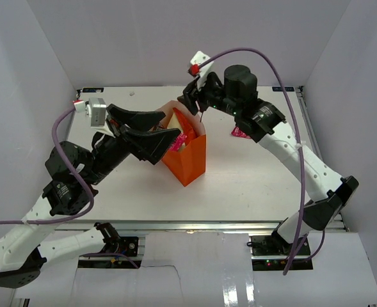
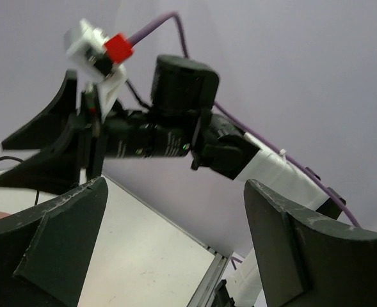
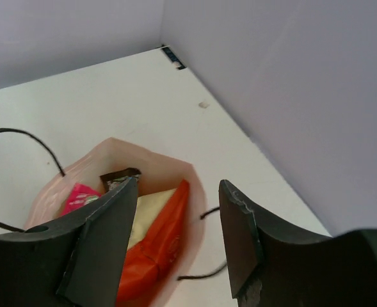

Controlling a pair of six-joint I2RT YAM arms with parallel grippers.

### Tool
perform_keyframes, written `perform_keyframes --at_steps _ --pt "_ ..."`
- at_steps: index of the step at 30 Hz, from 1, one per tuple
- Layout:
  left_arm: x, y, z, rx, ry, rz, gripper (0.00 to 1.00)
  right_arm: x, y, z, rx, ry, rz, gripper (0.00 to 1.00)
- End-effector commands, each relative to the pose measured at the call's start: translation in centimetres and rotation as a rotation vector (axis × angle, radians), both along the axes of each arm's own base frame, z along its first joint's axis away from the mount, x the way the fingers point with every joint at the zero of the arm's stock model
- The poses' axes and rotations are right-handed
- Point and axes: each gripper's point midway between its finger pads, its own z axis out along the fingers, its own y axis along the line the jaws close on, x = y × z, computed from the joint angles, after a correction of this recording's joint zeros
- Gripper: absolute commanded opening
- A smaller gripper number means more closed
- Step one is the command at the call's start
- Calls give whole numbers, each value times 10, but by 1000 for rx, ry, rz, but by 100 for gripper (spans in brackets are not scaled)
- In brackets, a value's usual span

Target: Place the snacks into the paper bag

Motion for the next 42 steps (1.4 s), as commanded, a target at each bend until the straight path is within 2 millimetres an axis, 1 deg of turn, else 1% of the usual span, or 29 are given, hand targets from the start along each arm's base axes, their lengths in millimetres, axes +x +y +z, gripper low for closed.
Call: perform_keyframes --at_steps 1,2,3,5,6,7,8,9,10,11,13,14,15,16,18,19,20,21,22,23,24,25,26,28,30,31,32,38,42 --pt "8 -12 -10 53 20 1 98 7 -55 86 133 -174 -106 59" --pt "9 -14 -12 61 24 1 98 15 -67 85 135 -164 -136 59" --pt "13 -18 -19 83 36 2 98 32 -91 78 127 -142 -192 59" --pt "16 -23 -28 108 49 4 98 52 -115 49 133 -29 -257 59" --pt "18 -25 -31 118 55 4 98 60 -126 29 119 37 -276 59" --pt "19 -27 -36 131 59 4 98 76 -150 10 113 87 -339 60" --pt "22 -29 -41 143 67 7 98 85 -158 -28 89 178 -369 61" --pt "23 -30 -45 156 74 9 98 96 -176 -47 78 218 -417 62" --pt "26 -32 -49 168 81 16 98 101 -185 -65 66 257 -446 63" --pt "27 -33 -52 178 86 18 98 108 -191 -95 40 315 -466 63" --pt "30 -37 -62 211 106 22 98 121 -214 -121 27 370 -554 66" --pt "32 -38 -67 224 117 26 98 128 -217 -141 6 412 -549 66" --pt "34 -39 -74 240 131 26 98 134 -229 -149 4 431 -567 68" --pt "34 -40 -78 246 141 26 98 141 -234 -165 -5 466 -573 68" --pt "37 -44 -89 266 171 26 98 150 -244 -178 -26 481 -558 70" --pt "37 -45 -92 266 184 23 98 154 -247 -198 -53 519 -553 71" --pt "39 -46 -96 273 193 23 98 160 -249 -198 -64 511 -532 72" --pt "39 -47 -99 275 200 24 98 163 -249 -205 -92 513 -514 75" --pt "40 -47 -100 272 212 24 98 164 -249 -226 -155 532 -458 82" --pt "40 -47 -102 274 214 27 98 164 -248 -232 -185 532 -420 86" --pt "42 -47 -104 272 224 35 98 171 -252 -231 -209 512 -400 90" --pt "43 -47 -106 271 230 38 98 175 -255 -249 -273 505 -363 96" --pt "43 -47 -106 270 231 39 98 168 -252 -258 -304 531 -302 97" --pt "45 -48 -110 270 246 46 98 175 -255 -276 -372 517 -246 98" --pt "46 -49 -112 270 256 47 98 172 -257 -290 -404 543 -202 98" --pt "47 -49 -116 269 270 51 98 177 -259 -291 -406 538 -202 97" --pt "47 -49 -118 269 276 51 98 179 -257 -302 -409 552 -183 97" --pt "50 -48 -132 276 314 65 98 198 -263 -326 -458 539 -167 95" --pt "51 -50 -140 281 339 69 98 192 -263 -352 -488 589 -135 91"
